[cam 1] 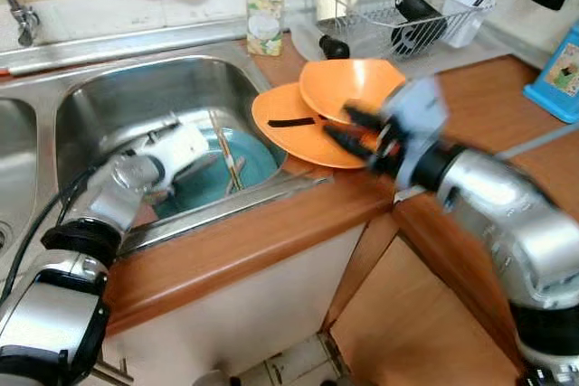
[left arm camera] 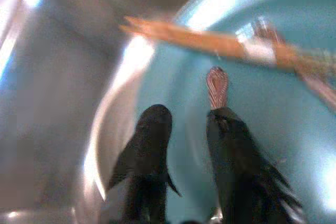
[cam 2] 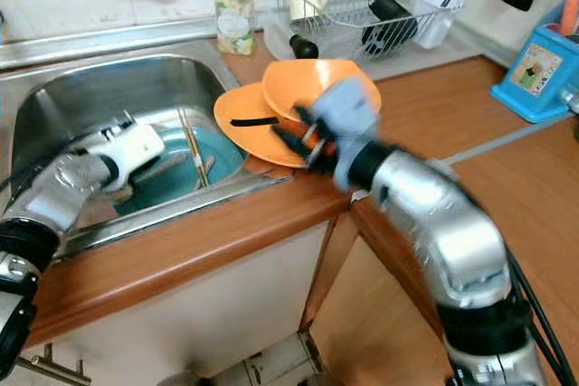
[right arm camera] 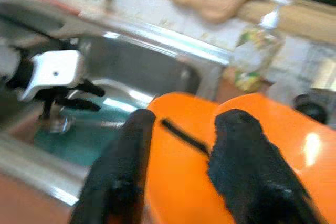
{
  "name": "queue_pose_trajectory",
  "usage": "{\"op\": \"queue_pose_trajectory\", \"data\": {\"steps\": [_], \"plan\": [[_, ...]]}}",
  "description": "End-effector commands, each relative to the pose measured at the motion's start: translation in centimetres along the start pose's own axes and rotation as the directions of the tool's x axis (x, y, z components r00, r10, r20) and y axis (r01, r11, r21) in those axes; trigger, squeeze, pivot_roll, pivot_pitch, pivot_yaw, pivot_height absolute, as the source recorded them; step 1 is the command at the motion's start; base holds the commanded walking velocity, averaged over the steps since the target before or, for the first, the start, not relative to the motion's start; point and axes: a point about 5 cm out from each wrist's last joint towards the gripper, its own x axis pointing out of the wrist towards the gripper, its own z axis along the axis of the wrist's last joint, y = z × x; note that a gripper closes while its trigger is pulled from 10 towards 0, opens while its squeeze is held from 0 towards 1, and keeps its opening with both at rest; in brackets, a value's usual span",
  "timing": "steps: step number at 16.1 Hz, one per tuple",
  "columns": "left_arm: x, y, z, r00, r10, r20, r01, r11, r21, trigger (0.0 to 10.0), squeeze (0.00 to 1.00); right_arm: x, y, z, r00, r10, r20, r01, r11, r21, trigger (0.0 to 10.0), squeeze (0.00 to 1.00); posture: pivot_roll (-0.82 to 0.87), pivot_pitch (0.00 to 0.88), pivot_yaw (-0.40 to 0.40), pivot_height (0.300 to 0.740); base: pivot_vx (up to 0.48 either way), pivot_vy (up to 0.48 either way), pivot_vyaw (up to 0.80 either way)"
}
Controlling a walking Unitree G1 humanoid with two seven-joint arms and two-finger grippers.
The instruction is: Kitchen organization
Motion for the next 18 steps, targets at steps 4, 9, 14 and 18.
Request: {"op": "queue_pose_trajectory", "data": {"steps": [4,9,14,18], "plan": [[-0.9,1.5,2.2,0.984,0.081,0.159,-0.066,0.993,-0.095,10.0,1.00,-0.4,-2.9,0.5,0.986,-0.164,0.010,0.164,0.986,0.039,10.0,1.00,-0.21,0.000,-0.019,0.740,0.000,0.000,0.00],[-3.4,0.4,6.3,0.876,0.040,0.481,0.106,0.957,-0.271,10.0,0.00,-1.1,-8.6,-0.2,0.864,-0.479,-0.155,0.502,0.847,0.176,10.0,1.00,-0.21,0.000,-0.020,0.740,0.000,0.000,0.00],[-5.6,-2.4,6.7,0.819,-0.109,0.564,0.321,0.901,-0.293,10.0,0.00,-0.9,-11.1,-2.6,0.833,-0.458,-0.310,0.552,0.718,0.424,10.0,0.00,-0.20,0.000,-0.026,0.740,0.000,0.000,0.00],[-6.2,-3.6,6.7,0.813,-0.138,0.566,0.370,0.873,-0.318,10.0,0.00,0.8,-10.5,-3.7,0.886,-0.359,-0.295,0.464,0.661,0.589,10.0,0.00,-0.20,0.000,-0.029,0.740,0.000,0.000,0.00]]}}
